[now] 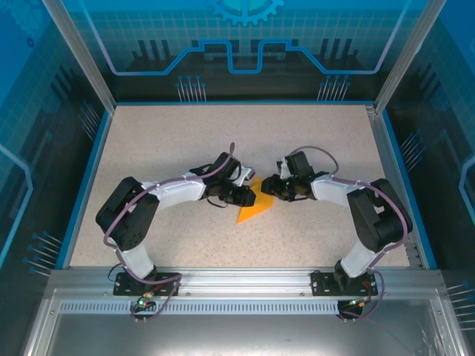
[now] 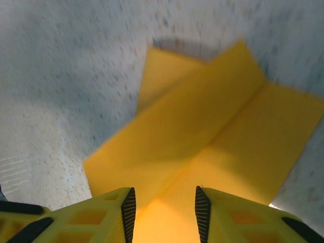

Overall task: Fold a paper plane with a square sheet of paper (pick it up from the middle)
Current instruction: Pick up the paper from the center of the table.

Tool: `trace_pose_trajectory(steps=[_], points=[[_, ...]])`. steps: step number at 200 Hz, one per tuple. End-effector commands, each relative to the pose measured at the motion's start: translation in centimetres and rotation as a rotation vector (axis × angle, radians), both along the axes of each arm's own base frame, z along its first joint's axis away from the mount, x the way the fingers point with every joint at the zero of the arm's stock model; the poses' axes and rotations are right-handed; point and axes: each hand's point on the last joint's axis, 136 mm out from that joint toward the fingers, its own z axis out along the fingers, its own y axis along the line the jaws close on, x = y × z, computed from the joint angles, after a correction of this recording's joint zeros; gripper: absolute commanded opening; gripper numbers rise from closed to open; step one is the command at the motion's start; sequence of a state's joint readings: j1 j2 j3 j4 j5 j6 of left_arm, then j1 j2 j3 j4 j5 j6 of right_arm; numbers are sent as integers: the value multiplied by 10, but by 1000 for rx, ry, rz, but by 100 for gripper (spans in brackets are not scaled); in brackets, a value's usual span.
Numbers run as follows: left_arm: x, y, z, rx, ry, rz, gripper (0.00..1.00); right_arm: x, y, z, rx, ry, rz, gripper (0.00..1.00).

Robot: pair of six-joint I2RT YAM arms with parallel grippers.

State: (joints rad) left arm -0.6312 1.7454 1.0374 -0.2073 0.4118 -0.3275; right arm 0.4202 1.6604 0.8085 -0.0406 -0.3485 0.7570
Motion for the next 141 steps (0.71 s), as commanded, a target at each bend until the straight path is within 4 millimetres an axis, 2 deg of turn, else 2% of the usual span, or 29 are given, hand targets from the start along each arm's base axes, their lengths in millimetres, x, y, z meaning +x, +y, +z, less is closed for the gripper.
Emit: trace_pose_trajectory(steps=[1,54,106,141], points=[[-2,16,-7,100,-7,3,23,1,7,2,28,-6,-32,41],[1,26,-36,156,14,20,25,1,19,-8,45,23,-25,42],[3,32,-45,174,17,25,25,2,26,-12,51,33,-16,43],[4,36,-54,179,35,31,20,5,38,-7,110,21,-7,42]])
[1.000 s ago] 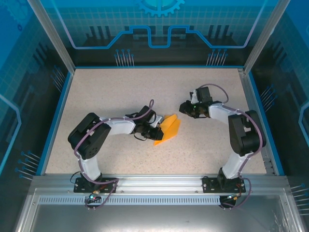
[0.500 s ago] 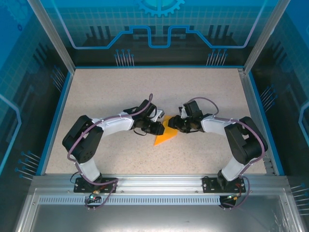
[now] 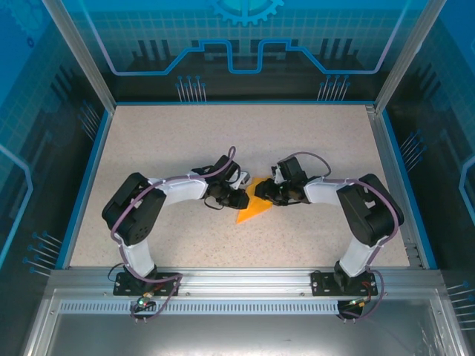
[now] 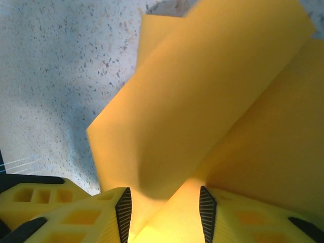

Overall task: Fold a paper plane with a square sheet of paper (pick it up from the middle)
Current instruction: Pick up the paper from the center of the table.

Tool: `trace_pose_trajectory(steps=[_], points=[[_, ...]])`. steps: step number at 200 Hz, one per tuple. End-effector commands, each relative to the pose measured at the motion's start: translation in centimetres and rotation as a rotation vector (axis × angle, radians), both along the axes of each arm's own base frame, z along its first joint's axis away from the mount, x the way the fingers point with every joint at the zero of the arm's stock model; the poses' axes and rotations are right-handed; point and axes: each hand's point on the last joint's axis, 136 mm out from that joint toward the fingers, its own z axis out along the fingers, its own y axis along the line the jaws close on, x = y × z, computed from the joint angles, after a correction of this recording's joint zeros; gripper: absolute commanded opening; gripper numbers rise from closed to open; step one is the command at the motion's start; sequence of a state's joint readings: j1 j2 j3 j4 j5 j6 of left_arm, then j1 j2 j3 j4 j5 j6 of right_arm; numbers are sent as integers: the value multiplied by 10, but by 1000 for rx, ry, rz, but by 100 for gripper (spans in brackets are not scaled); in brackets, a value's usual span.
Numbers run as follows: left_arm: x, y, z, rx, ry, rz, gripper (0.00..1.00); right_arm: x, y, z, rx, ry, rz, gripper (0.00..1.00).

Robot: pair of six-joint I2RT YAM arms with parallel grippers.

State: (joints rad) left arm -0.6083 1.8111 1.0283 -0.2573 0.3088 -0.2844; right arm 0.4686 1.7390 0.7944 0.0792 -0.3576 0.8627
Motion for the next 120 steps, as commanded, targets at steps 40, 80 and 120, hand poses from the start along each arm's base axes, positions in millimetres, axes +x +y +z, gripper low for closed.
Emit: trace_pose_trajectory(steps=[40,80,120], points=[[-1,6,-18,4,29,-6,17,8,26,12,90,-29,26,41],[-1,2,-15,-25,32,-5,18,6,35,9,98,-18,34,39],[-1,2,-12,-44,37,2,18,4,39,7,108,-11,34,27]])
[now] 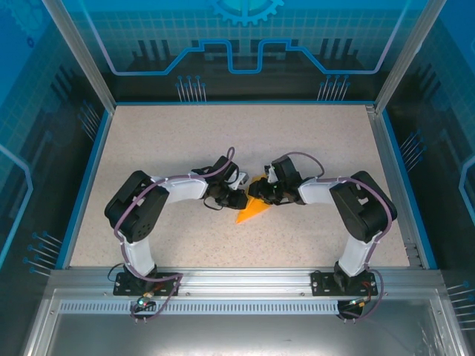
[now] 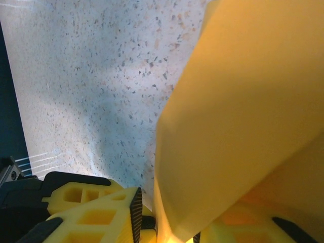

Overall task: Fold a paper plane with a square sheet of paper (pick it up from the middle)
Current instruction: Pick up the paper from the center of the table.

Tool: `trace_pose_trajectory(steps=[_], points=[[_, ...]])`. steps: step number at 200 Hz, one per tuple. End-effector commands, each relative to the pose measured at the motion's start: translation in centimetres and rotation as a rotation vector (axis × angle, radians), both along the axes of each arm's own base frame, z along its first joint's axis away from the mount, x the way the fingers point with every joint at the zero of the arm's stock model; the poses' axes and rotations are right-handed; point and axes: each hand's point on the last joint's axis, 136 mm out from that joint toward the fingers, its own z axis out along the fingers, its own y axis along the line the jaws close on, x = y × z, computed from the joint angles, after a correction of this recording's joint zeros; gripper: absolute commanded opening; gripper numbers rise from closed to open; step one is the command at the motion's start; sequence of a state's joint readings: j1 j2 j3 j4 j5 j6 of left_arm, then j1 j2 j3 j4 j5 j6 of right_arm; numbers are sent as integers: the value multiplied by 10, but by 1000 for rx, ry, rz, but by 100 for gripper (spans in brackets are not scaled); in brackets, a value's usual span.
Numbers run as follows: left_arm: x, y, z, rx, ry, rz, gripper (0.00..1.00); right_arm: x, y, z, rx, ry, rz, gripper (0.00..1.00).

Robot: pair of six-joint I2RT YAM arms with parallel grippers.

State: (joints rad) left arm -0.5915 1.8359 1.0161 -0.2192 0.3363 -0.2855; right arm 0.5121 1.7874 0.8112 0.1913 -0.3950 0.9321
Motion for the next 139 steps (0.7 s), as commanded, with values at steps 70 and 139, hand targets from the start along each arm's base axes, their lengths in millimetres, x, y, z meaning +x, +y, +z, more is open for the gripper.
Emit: trace_pose_trajectory(steps=[70,139], points=[[5,26,55,-70,-31,107,42,5,14,32,48,-50,20,5],[6,65,105,-303,-34,318,68,17,30,111,204,-164,41,2]])
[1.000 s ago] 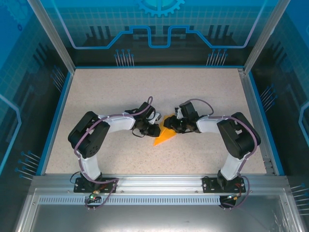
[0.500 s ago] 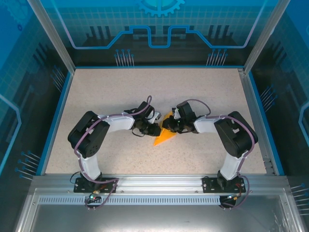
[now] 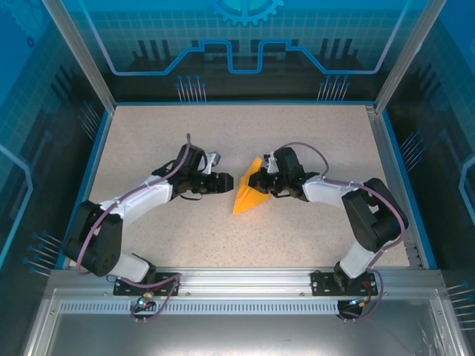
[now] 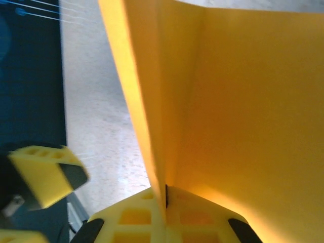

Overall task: Fold a paper plane with a square sheet of paper (pick it up from the middle)
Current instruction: Pick up the paper from the center of the table.

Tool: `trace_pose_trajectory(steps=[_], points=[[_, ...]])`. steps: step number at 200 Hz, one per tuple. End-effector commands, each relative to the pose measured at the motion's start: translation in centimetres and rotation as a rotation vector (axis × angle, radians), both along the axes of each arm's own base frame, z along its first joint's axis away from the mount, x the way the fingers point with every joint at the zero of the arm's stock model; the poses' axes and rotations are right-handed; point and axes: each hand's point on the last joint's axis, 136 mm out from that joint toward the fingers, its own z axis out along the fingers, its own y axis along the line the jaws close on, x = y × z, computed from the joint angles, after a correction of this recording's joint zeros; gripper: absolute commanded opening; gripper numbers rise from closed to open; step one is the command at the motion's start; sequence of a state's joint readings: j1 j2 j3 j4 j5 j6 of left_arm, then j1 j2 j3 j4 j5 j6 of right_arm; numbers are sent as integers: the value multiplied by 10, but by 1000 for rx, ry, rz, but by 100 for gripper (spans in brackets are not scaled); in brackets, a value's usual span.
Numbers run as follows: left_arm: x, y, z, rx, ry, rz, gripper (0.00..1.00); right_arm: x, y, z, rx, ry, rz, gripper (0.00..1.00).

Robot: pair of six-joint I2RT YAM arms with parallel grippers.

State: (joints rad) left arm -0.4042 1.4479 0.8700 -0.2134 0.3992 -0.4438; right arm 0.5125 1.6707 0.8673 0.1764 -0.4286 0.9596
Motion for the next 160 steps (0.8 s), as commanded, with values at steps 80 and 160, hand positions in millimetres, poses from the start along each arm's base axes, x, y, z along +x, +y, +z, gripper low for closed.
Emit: trace_pose_trajectory(steps=[80,160], points=[[-29,4,69,-472,60,184,89,11,22,115,277,-166,28,2],[-26,-15,95,-662,129,146,78,11,23,139,388,-183,19,1]])
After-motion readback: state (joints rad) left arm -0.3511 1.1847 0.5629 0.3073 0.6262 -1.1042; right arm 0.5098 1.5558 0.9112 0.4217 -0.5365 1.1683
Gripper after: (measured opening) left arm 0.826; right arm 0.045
